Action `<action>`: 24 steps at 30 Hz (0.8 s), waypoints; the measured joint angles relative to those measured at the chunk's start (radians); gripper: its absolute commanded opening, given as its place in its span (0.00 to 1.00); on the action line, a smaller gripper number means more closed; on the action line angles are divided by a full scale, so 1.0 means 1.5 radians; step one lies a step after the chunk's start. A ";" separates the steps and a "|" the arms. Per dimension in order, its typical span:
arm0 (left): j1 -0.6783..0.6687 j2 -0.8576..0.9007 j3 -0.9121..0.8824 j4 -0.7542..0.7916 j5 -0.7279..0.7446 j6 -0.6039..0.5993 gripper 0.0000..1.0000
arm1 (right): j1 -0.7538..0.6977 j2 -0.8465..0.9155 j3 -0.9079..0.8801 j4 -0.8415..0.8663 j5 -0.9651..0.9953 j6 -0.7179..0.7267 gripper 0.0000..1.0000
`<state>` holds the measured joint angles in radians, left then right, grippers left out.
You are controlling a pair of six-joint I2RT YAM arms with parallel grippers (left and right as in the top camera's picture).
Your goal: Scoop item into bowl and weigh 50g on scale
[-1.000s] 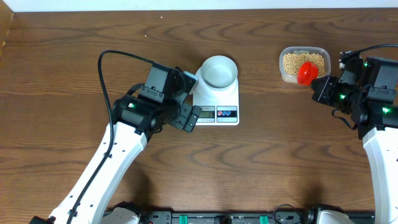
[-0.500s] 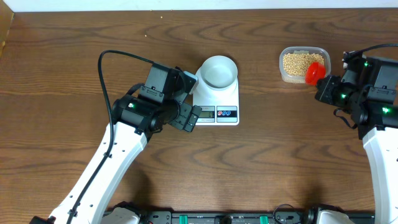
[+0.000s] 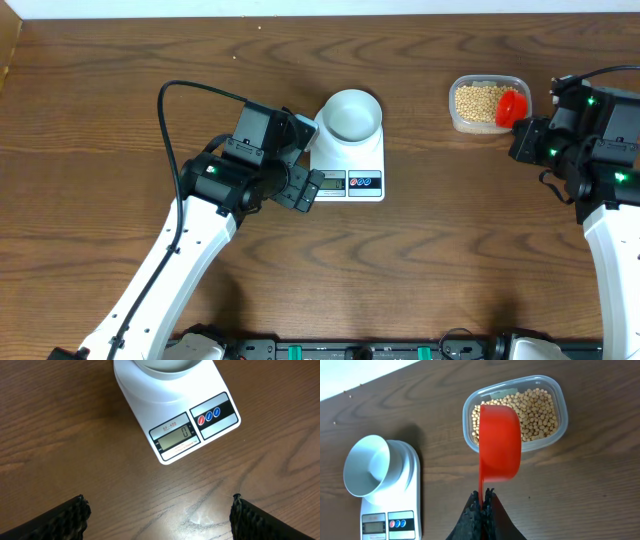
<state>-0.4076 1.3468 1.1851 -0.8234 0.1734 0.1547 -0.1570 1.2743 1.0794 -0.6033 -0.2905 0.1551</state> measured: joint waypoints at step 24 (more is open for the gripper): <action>0.000 0.000 0.000 -0.001 0.000 0.000 0.92 | 0.000 0.185 0.285 -0.314 0.043 -0.085 0.01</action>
<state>-0.4076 1.3468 1.1851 -0.8246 0.1734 0.1547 -0.1570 1.5520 1.5066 -1.0740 -0.2264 0.0269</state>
